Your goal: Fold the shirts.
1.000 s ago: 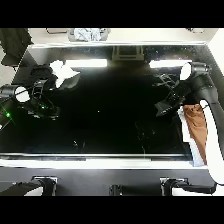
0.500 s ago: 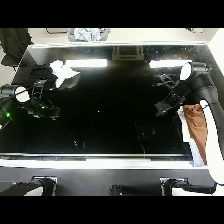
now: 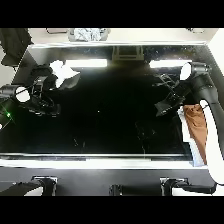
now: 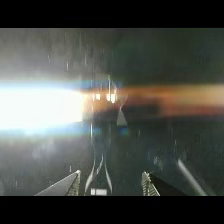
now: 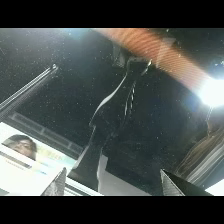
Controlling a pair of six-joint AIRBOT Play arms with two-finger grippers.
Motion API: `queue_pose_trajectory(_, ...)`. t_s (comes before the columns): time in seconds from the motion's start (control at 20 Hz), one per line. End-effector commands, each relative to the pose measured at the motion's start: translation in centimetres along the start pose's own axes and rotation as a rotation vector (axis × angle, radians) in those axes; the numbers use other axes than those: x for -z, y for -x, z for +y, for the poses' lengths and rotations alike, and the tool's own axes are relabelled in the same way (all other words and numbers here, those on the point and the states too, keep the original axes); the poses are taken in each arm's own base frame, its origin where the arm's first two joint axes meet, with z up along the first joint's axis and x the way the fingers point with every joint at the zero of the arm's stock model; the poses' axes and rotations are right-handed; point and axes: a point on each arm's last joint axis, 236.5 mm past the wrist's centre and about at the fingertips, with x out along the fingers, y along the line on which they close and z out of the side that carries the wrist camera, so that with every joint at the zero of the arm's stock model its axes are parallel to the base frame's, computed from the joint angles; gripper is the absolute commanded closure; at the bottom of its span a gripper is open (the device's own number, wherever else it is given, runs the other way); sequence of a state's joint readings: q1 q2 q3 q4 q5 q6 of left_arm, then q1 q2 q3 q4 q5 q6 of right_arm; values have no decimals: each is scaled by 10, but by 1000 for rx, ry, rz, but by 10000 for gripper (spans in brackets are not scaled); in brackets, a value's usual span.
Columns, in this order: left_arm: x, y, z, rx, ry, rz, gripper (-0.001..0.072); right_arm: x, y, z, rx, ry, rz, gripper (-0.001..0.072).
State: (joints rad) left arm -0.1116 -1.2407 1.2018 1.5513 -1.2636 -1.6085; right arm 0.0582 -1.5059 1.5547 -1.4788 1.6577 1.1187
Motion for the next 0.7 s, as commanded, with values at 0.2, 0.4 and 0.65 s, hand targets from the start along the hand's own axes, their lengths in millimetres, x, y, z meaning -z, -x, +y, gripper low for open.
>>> queue_pose_trajectory(0.2,-82,-10,14,-36,-3,-312,240,-32,2,-18,76,0,-136,35)
queue_pose_trajectory(0.4,-159,-15,22,-11,77,-554,118,-70,14,-40,175,3,-301,36)
queue_pose_trajectory(0.65,-261,-35,128,87,473,-588,109,-73,15,-42,180,2,-315,36)
